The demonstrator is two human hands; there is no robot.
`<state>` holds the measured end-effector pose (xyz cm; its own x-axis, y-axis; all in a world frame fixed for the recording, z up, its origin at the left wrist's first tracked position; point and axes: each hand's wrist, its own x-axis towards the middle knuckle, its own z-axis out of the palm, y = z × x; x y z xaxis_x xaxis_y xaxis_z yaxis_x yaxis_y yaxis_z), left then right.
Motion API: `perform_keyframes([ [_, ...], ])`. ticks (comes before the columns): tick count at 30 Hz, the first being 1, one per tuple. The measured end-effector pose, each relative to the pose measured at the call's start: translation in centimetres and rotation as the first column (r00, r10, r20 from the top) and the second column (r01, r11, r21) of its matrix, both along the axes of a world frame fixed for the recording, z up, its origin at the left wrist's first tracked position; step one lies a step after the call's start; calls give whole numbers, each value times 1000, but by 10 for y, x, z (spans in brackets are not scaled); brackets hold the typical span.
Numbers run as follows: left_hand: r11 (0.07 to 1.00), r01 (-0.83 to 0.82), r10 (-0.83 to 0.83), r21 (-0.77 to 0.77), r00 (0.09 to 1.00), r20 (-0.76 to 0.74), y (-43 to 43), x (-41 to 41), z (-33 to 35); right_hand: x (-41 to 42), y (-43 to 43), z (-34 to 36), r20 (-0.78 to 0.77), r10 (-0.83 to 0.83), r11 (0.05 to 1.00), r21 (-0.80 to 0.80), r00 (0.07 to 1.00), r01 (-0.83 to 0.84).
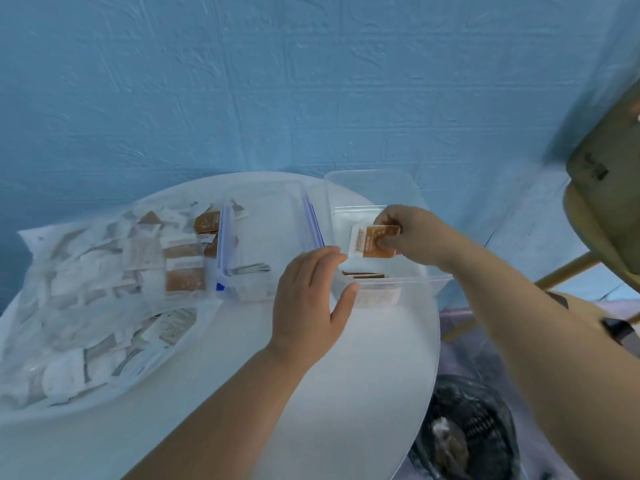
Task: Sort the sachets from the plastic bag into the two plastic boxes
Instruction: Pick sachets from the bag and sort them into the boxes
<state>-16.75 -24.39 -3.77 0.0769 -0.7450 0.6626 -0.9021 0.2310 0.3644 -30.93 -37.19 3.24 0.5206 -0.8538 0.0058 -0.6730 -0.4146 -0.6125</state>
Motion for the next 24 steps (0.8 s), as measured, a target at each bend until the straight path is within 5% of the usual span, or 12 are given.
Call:
perform_keyframes([
  [7,998,-26,28,-55,999,34,-4,-1,-8,11,-3,-12,-156,150,980,156,976,-125],
  [15,997,-34,37,-68,998,41,-4,0,-10,4,1,-2,-74,226,907,381,971,-182],
  [24,998,-33,36,-47,998,47,-3,1,-8,4,2,-1,-124,248,906,381,961,-184],
])
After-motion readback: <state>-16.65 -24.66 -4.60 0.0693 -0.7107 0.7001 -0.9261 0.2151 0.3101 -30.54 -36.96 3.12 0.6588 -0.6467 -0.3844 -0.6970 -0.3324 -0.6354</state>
